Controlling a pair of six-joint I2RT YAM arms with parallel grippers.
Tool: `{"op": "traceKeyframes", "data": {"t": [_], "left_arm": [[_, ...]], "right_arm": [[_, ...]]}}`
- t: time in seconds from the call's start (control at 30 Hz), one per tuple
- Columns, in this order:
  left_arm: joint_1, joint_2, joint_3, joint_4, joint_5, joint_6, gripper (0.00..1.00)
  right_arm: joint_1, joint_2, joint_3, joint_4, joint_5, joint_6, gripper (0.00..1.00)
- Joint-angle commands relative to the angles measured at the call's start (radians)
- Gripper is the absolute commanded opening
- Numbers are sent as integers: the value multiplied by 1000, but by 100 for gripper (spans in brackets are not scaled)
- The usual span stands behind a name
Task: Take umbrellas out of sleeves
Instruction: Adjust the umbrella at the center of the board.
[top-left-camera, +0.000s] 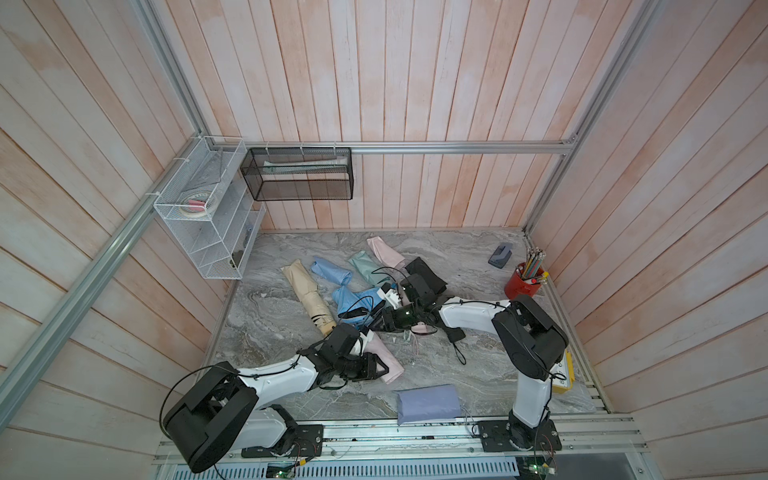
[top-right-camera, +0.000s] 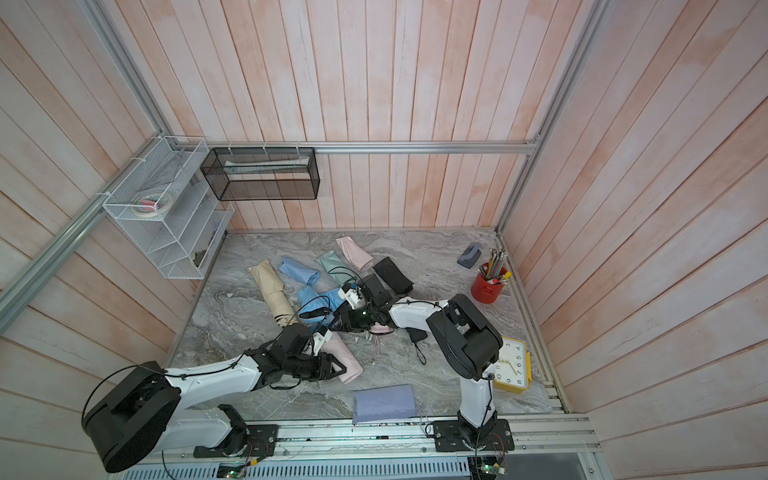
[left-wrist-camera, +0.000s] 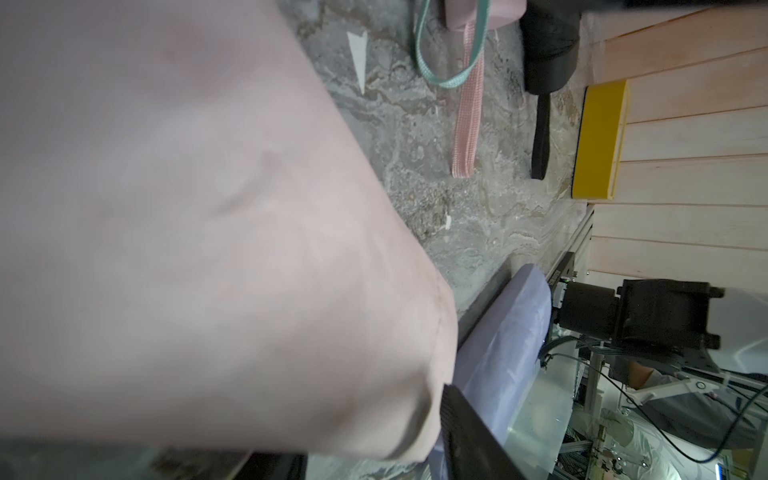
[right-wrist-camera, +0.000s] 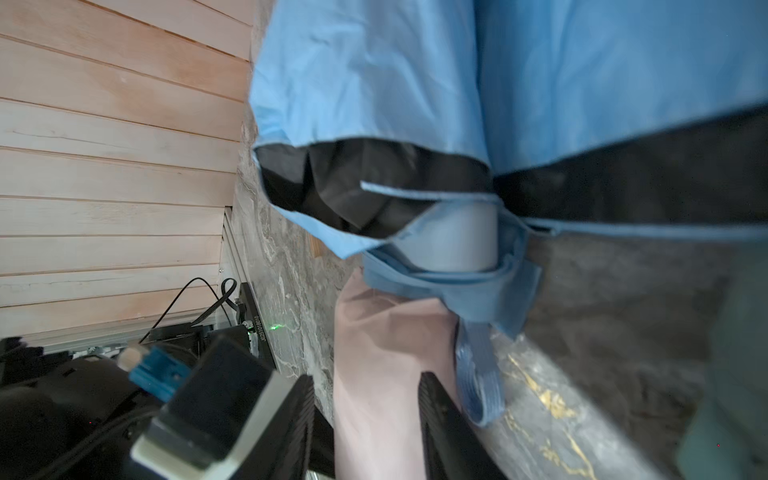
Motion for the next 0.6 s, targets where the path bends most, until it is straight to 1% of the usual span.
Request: {"op": "traceKeyframes", "data": {"t": [0.0,0.07,0.17,0.33,0.4,0.47,0.53,0.57], "left_arm": [[-9,23,57,37,37,23,53],[-10,14,69,30,37,33,53],[-9,-32,81,-19,15,73,53],[18,-111,93,-120,-13,148,54],[42,-122,100,-175,-34,174,54],[71,-132,100,-212,-74,188,55],[105,-138,99,-238,-129,195,61],[119,-134,101,-241,-150,203,61]], "right_arm": [[-7,-23,47,-150,81,-99,44],[-11,-66,28,-201,145,-140,44],[-12,-168,-64,-253,252,-210,44],[-12,-384,-297,-291,414,-304,42],[-11,-461,-375,-282,406,-326,41],[-10,-517,-436,-262,357,-331,39],[-2,-546,-474,-229,311,-309,38],[2,-545,-474,-231,313,-301,38]]}}
